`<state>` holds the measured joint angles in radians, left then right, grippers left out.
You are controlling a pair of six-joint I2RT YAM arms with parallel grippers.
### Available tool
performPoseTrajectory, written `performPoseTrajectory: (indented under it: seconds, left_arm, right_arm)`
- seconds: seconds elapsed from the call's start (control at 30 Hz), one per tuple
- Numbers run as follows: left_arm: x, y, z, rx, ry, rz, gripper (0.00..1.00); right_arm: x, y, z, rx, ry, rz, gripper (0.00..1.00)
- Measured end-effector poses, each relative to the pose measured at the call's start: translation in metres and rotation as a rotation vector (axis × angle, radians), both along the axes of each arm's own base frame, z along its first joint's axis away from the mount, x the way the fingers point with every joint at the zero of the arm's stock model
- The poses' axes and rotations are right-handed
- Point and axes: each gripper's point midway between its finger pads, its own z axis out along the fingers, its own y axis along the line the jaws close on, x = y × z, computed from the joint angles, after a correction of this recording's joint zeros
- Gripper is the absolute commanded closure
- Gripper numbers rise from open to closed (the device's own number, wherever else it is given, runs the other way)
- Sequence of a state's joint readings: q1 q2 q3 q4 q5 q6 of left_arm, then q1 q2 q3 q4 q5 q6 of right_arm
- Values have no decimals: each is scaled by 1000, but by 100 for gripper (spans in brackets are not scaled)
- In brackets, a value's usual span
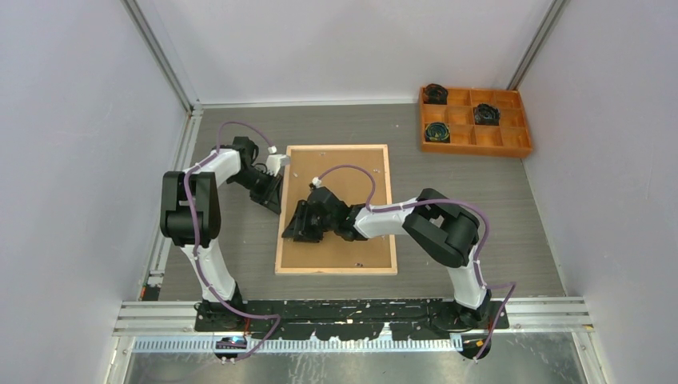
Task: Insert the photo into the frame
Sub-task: Install the photo frame at the center of the board.
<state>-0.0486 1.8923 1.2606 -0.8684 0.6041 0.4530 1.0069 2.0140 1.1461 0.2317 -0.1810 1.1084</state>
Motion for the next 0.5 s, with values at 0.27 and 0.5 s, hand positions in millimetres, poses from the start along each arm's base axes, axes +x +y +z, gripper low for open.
performPoseTrajectory:
  seconds: [0.27, 0.5]
  left_arm:
    - [0, 0, 0, 0, -1, -3, 86]
    - [0, 0, 0, -1, -1, -5, 87]
  right_arm:
    - [1, 1, 0, -1, -5, 4, 55]
    - [4, 5, -2, -1, -8, 7, 58]
